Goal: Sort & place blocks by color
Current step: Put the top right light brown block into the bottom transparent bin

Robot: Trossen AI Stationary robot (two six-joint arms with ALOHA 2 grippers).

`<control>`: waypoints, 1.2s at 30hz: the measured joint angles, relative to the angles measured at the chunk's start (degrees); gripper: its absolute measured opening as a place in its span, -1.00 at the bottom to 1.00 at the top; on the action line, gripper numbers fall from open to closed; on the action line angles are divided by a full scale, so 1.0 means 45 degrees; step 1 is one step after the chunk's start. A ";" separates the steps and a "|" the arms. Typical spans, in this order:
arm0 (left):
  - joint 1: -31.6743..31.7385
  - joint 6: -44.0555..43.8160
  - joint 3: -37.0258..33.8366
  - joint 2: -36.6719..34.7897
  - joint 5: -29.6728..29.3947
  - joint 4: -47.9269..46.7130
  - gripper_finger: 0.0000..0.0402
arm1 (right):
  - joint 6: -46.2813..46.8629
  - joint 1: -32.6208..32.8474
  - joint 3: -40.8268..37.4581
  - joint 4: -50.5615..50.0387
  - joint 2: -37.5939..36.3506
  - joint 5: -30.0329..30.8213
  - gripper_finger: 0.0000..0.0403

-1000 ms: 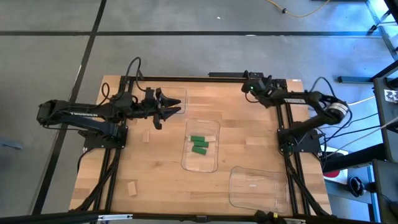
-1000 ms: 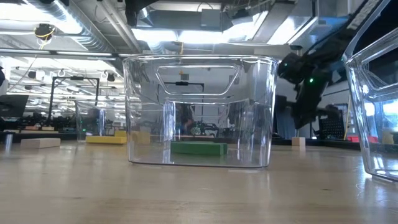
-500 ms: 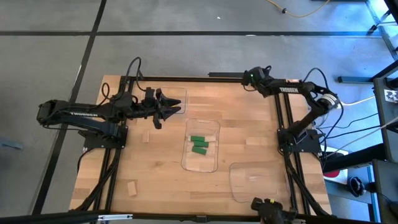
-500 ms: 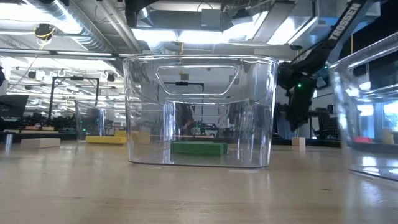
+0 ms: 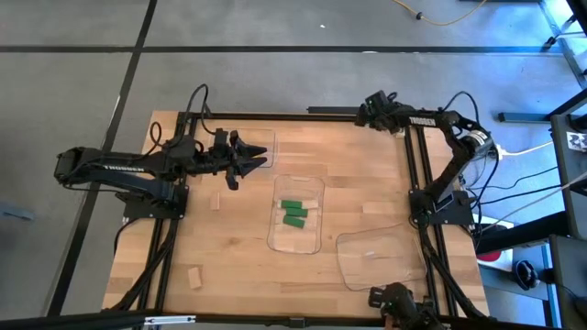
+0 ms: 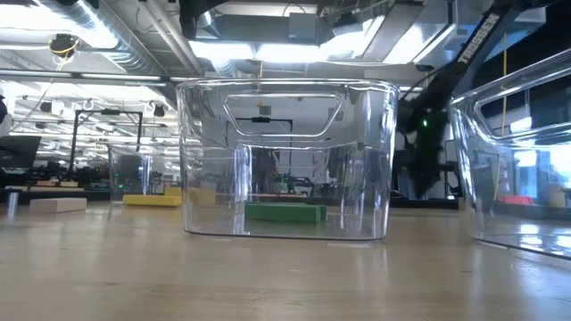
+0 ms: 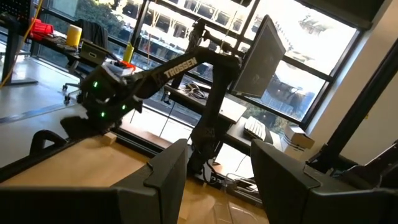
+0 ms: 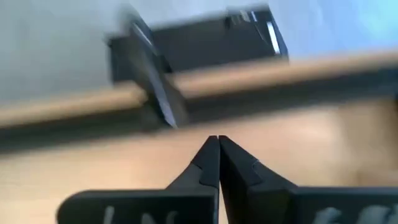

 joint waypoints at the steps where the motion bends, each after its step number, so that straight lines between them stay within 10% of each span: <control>1: 0.0005 0.0004 0.0000 0.0000 -0.0005 0.0000 -0.16 | -0.0251 0.0039 0.0083 -0.0058 -0.0272 0.0039 -1.00; 19: 0.0000 0.0111 0.0000 0.0000 0.0000 -0.0044 -0.16 | 0.2579 0.1238 -0.1901 -0.2465 -0.5648 0.0607 -0.97; 32: 0.0005 0.0049 0.0000 0.0005 0.1151 -0.0625 -0.16 | 0.5794 0.2226 -0.1897 -0.5211 -0.6153 0.3978 -0.49; 36: 0.0000 0.0009 0.0000 0.0005 0.1350 -0.1007 -0.16 | 0.6287 0.1982 -0.1899 -0.5412 -0.5217 0.4562 -0.76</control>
